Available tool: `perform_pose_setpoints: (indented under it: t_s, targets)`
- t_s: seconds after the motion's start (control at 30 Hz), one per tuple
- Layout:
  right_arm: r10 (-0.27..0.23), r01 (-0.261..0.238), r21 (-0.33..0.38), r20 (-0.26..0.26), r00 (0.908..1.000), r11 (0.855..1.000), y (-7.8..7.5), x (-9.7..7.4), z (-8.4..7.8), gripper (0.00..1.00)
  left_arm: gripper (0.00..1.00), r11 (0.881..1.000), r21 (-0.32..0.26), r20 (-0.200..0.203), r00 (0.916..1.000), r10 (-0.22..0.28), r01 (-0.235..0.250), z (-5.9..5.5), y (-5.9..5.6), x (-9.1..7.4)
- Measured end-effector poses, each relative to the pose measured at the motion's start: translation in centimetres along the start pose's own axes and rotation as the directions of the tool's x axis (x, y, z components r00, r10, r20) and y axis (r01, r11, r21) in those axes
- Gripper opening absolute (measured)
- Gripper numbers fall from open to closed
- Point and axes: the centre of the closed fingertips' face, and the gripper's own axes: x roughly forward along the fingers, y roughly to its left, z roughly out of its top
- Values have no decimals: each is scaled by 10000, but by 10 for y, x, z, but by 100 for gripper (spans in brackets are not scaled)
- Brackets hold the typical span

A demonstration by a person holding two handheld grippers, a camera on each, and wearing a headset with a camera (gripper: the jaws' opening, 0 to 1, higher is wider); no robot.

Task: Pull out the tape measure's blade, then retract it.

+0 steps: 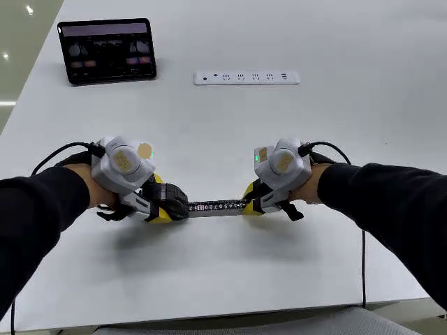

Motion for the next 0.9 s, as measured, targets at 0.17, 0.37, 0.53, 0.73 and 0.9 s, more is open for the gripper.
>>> perform_pose_setpoints:
  t_s: [0.17,0.37,0.53,0.73,0.9]
  targets:
    - [1,-1,58,-25,10000,10000,0,-2,-3,10,37,10000,-41,-7,10000,-39,38,0,-1,0]
    - [-7,8,93,-106,9999,10000,-1,-4,-8,10,37,10000,-39,-25,10000,-35,35,0,-1,0]
    - [-14,16,96,-176,9998,10000,-2,-6,-12,10,37,10000,-33,2,10000,27,-27,0,0,0]
    - [-6,7,53,-270,9996,10000,-1,-9,-18,10,37,10000,-52,67,10000,70,-69,0,0,0]
    - [-16,19,99,-294,9996,9999,-1,-12,-20,10,37,10000,-65,68,10000,52,-52,-1,1,1]
